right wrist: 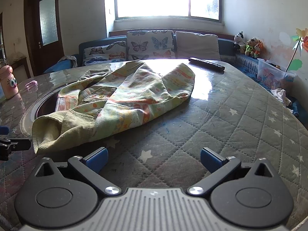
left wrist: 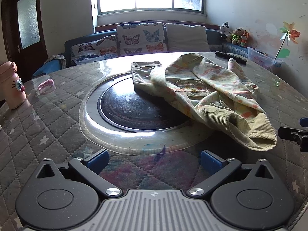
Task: Fold clothes
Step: 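Approach the crumpled patterned shirt with both grippers open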
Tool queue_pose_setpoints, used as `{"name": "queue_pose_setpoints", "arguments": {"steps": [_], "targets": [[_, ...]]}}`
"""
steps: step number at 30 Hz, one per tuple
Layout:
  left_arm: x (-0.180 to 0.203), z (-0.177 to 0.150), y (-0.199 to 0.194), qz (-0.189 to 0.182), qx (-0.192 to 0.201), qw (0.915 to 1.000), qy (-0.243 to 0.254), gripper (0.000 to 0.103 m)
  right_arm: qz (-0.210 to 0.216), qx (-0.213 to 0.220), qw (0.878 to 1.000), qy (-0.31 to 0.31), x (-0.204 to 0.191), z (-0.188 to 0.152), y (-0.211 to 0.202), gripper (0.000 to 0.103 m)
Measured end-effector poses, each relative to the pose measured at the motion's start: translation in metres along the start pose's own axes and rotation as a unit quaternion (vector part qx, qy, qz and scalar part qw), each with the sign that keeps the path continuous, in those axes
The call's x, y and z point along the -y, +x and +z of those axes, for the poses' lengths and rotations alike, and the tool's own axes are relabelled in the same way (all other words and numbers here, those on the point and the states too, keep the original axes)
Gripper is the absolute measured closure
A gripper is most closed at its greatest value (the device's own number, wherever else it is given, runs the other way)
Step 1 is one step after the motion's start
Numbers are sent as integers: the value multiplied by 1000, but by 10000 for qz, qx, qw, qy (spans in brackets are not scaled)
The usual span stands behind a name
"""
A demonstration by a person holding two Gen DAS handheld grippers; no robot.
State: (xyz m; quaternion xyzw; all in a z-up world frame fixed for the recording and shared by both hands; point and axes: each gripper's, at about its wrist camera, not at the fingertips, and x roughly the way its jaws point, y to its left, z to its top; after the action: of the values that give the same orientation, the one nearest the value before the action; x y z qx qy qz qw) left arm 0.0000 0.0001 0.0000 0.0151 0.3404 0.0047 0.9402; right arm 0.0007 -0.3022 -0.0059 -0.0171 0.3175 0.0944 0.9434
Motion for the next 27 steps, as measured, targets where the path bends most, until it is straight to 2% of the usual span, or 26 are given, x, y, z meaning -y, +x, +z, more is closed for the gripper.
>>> {"name": "queue_pose_setpoints", "arguments": {"steps": [27], "targets": [[17, 1, 3, -102, -209, 9995, 220, 0, 56, -104, 9999, 87, -3, -5, -1, 0]]}}
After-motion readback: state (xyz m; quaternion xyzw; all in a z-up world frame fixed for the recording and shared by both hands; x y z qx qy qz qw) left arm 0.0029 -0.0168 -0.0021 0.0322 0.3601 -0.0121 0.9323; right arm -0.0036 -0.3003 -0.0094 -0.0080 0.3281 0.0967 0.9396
